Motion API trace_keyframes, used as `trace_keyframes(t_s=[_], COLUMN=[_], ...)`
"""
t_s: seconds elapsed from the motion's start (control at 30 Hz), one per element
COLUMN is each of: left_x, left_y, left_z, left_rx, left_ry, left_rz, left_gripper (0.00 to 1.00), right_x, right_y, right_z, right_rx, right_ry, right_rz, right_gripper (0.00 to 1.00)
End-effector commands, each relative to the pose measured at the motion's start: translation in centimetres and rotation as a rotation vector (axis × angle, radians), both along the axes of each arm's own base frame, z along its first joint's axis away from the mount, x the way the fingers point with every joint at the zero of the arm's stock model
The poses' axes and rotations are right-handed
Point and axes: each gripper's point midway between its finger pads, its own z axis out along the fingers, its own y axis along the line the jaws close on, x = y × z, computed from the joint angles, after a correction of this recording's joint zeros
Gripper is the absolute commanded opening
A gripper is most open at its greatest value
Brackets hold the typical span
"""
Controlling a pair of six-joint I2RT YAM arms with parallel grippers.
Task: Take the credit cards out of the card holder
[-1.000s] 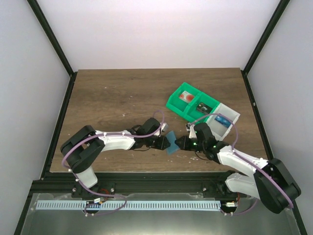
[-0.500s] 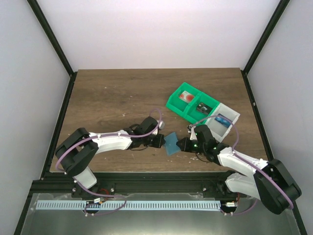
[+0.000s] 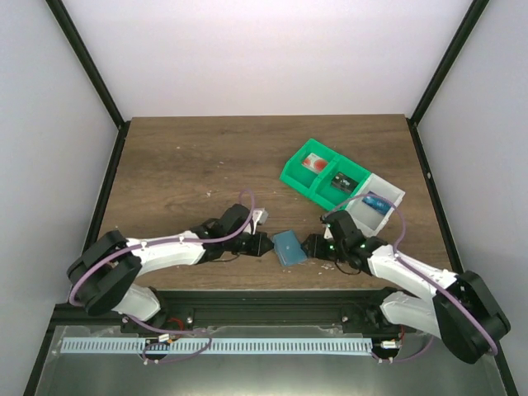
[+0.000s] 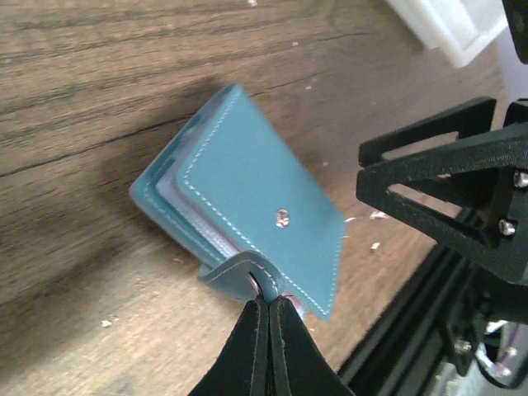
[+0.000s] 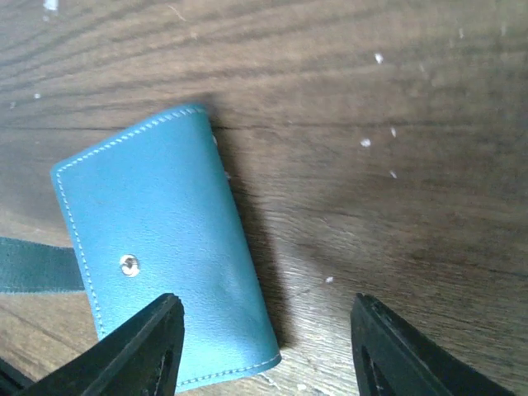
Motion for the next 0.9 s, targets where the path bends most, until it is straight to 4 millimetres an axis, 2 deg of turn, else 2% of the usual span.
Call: trace_keyframes(t_s=[0.0, 0.13, 0.23, 0.57, 0.7, 0.87], left_x=[-0.4, -0.6, -0.6, -0.7, -0.7, -0.8], left_y=[-1.2, -1.2, -1.0, -0.6, -0.6, -0.7], left_z=[3.2, 3.9, 3.6, 3.5, 3.7, 3.8], left_rx=[-0.143, -0.169, -0.159, -0.154, -0.159, -0.166], left_ry=[-0.012, -0.018, -0.016, -0.014, -0.017, -0.014], left_rz=[-0.02, -0.024, -0.017, -0.008, -0.008, -0.01], left_gripper=[0.0, 0.0, 0.0, 0.0, 0.0, 0.0], right_x=[0.6, 0.4, 0.1, -0.5, -0.9, -1.1], right_y=[0.3, 1.6, 3.0, 6.4, 7.0, 6.4], right_z=[2.9, 4.1, 4.3, 3.6, 3.4, 2.1], right_rx=[-0.018, -0.007, -0.022, -0.06, -0.064, -0.127], right_ry=[-0.053, -0.068, -0.072, -0.068, -0.066, -0.051], right_rz=[0.031, 0.079, 0.122, 0.23, 0.249, 0.225], right_gripper=[0.59, 0.63, 0.67, 0.66, 0.67, 0.68])
